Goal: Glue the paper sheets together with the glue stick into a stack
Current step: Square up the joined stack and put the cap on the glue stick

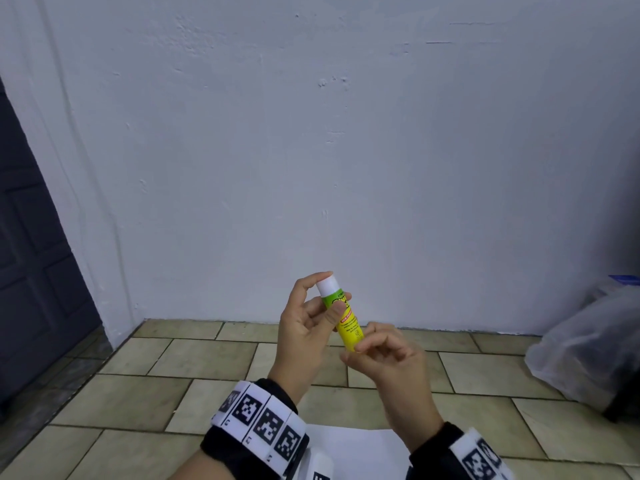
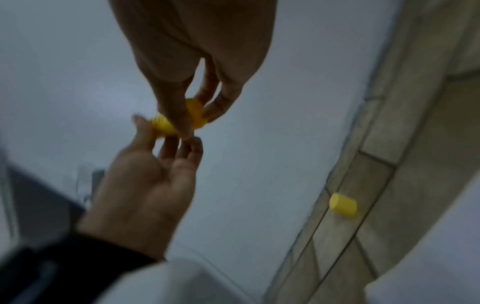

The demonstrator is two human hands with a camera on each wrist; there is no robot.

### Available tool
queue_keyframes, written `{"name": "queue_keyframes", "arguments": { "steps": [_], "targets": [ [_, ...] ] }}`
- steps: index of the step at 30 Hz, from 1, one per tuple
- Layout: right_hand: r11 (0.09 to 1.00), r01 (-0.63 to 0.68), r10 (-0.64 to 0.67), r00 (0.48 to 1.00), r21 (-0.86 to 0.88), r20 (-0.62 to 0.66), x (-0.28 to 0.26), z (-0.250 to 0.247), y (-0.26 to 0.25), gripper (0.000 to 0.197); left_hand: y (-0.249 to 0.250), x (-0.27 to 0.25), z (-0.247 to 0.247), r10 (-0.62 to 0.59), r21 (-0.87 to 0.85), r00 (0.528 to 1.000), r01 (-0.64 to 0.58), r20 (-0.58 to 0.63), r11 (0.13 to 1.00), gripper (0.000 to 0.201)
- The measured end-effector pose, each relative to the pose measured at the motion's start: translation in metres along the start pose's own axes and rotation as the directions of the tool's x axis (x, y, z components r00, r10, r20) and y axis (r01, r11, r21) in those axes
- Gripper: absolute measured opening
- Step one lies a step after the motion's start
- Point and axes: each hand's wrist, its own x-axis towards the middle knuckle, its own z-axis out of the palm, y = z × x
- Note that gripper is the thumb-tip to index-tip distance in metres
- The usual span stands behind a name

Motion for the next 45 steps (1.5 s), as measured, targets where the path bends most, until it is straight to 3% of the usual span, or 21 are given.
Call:
{"name": "queue_keyframes", "arguments": {
  "steps": [2, 4, 5, 7, 9, 10, 12, 14, 16, 19, 24, 26, 28, 32, 33, 34, 36, 37, 38, 40, 45],
  "targets": [
    [0.959, 0.151, -0.146, 0.988, -0.241, 0.039, 0.007, 0.0, 0.007, 0.034, -0.002, 0.003, -0.004, -0.001, 0.029, 1.0, 0.001, -0.005, 1.0, 0.035],
    [0.905, 0.27, -0.226, 0.96, -0.33, 0.165, 0.013, -0.001, 0.009, 0.022, 0.0, 0.007, -0.008, 0.003, 0.076, 1.0, -0.002, -0.011, 0.997, 0.035],
    [0.913, 0.265, -0.201, 0.954, -0.309, 0.224, 0.017, -0.004, 0.011, 0.019, 0.002, 0.01, -0.011, 0.007, 0.112, 1.0, -0.007, -0.005, 0.994, 0.035],
    [0.961, 0.112, -0.048, 0.968, -0.253, 0.245, 0.028, -0.011, 0.017, 0.023, 0.002, 0.014, -0.017, 0.004, 0.166, 1.0, -0.008, 0.025, 0.986, 0.038],
    [0.921, -0.004, 0.107, 0.964, -0.391, 0.242, 0.04, -0.021, 0.031, 0.023, 0.0, 0.018, -0.024, -0.032, 0.186, 0.998, 0.023, 0.046, 0.982, 0.05],
    [0.816, -0.005, 0.192, 0.945, -0.578, 0.263, 0.047, -0.026, 0.04, 0.021, -0.002, 0.02, -0.026, -0.059, 0.2, 0.997, 0.05, 0.041, 0.979, 0.057],
    [0.444, 0.083, 0.428, 0.855, -0.892, 0.293, 0.056, -0.031, 0.058, 0.015, -0.008, 0.024, -0.031, -0.112, 0.223, 0.994, 0.109, 0.003, 0.969, 0.057],
    [0.171, 0.248, 0.608, 0.735, -0.953, 0.301, 0.062, -0.03, 0.077, 0.034, -0.014, 0.028, -0.035, -0.147, 0.248, 0.989, 0.147, -0.02, 0.958, 0.047],
    [0.078, 0.34, 0.703, 0.647, -0.937, 0.294, 0.065, -0.023, 0.092, 0.062, -0.022, 0.031, -0.038, -0.167, 0.289, 0.986, 0.166, -0.022, 0.943, 0.046],
    [0.036, 0.438, 0.746, 0.586, -0.898, 0.316, 0.072, -0.006, 0.106, 0.086, -0.032, 0.033, -0.04, -0.168, 0.35, 0.986, 0.159, -0.007, 0.923, 0.034],
    [-0.009, 0.557, 0.766, 0.538, -0.831, 0.352, 0.08, 0.012, 0.126, 0.087, -0.039, 0.036, -0.044, -0.186, 0.37, 0.982, 0.169, 0.011, 0.913, 0.03],
    [-0.008, 0.511, 0.766, 0.555, -0.859, 0.323, 0.082, 0.015, 0.128, 0.071, -0.041, 0.036, -0.047, -0.205, 0.338, 0.979, 0.185, 0.022, 0.923, 0.043],
    [-0.013, 0.444, 0.725, 0.622, -0.896, 0.297, 0.083, 0.012, 0.127, 0.046, -0.042, 0.036, -0.05, -0.224, 0.339, 0.973, 0.194, 0.052, 0.92, 0.053],
    [0.025, 0.289, 0.682, 0.695, -0.957, 0.228, 0.086, -0.02, 0.121, 0.03, -0.046, 0.032, -0.054, -0.248, 0.384, 0.964, 0.195, 0.095, 0.903, 0.042],
    [0.09, 0.189, 0.638, 0.743, -0.978, 0.203, 0.088, -0.03, 0.118, 0.027, -0.046, 0.032, -0.054, -0.262, 0.382, 0.96, 0.206, 0.099, 0.901, 0.035],
    [0.225, 0.037, 0.574, 0.803, -0.974, 0.163, 0.09, -0.039, 0.112, 0.022, -0.045, 0.031, -0.054, -0.273, 0.379, 0.956, 0.216, 0.105, 0.9, 0.031],
    [0.641, -0.274, 0.467, 0.88, -0.717, 0.081, 0.093, -0.05, 0.087, 0.025, -0.041, 0.031, -0.052, -0.288, 0.37, 0.951, 0.229, 0.114, 0.901, 0.032],
    [0.791, -0.334, 0.423, 0.904, -0.512, 0.064, 0.094, -0.053, 0.071, 0.027, -0.038, 0.031, -0.05, -0.288, 0.36, 0.95, 0.229, 0.119, 0.904, 0.031],
    [0.87, -0.329, 0.374, 0.926, -0.368, 0.056, 0.094, -0.056, 0.053, 0.027, -0.036, 0.031, -0.049, -0.284, 0.352, 0.951, 0.225, 0.124, 0.909, 0.028],
    [0.931, -0.237, 0.275, 0.955, -0.278, 0.109, 0.09, -0.056, 0.02, 0.027, -0.032, 0.029, -0.047, -0.274, 0.361, 0.95, 0.206, 0.148, 0.909, 0.026],
    [0.928, -0.081, 0.191, 0.941, -0.364, 0.28, 0.07, -0.048, -0.027, 0.028, -0.024, 0.023, -0.038, -0.252, 0.37, 0.943, 0.159, 0.219, 0.916, 0.031]
  ]
}}
